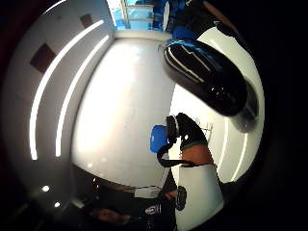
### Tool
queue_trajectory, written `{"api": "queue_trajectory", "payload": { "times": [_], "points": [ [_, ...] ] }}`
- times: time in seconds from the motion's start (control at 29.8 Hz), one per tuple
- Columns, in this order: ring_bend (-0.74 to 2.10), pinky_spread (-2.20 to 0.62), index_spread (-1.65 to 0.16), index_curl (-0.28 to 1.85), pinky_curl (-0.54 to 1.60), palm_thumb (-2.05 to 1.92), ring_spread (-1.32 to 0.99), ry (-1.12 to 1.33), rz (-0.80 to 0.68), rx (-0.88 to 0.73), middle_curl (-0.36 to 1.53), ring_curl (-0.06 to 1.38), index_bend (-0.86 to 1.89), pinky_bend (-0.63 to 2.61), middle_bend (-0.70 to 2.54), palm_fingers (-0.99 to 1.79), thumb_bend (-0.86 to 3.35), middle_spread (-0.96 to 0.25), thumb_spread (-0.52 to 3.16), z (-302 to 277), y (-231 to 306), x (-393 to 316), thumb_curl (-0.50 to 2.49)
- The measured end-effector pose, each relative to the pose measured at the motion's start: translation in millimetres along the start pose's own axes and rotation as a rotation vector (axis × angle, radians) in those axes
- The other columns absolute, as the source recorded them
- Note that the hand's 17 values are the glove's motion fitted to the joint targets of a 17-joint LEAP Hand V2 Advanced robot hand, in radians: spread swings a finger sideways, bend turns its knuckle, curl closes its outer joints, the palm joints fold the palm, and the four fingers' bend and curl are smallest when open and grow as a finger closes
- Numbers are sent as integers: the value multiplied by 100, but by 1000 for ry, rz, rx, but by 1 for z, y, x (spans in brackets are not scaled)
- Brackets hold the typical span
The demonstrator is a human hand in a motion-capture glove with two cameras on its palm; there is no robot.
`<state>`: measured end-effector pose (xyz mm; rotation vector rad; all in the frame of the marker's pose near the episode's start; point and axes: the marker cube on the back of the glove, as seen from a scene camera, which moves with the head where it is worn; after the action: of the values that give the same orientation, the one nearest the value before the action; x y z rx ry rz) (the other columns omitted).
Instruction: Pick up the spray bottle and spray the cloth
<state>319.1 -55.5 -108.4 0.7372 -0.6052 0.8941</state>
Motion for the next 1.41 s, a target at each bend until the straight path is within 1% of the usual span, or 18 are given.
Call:
{"api": "queue_trajectory", "payload": {
  "times": [0.17,0.27,0.5,0.8,1.04,1.17,1.41],
  "points": [
    [32,23,-38,24,34,77,-3,-30,41,-19,37,31,14,21,24,55,3,-5,98,5,-7,9,39],
    [31,23,-37,29,30,80,-4,-29,47,-28,37,30,27,11,25,69,3,-7,97,8,-12,9,41],
    [36,23,-34,35,22,89,-9,-60,65,-43,41,33,32,3,38,85,2,-15,91,19,-19,-4,45],
    [42,22,-32,43,13,95,-13,-118,110,-53,44,37,41,2,44,93,-1,-18,81,29,-28,-18,50],
    [44,21,-30,48,9,101,-15,-132,97,-74,44,38,48,3,45,96,-1,-19,71,30,-33,-26,55],
    [42,20,-29,50,6,100,-16,-105,84,-65,48,38,49,2,56,104,-3,-19,65,32,-35,-33,57],
    [44,18,-27,54,5,98,-19,-66,-6,-53,50,40,54,7,61,113,-3,-21,58,46,-42,-65,61]
  ]
}}
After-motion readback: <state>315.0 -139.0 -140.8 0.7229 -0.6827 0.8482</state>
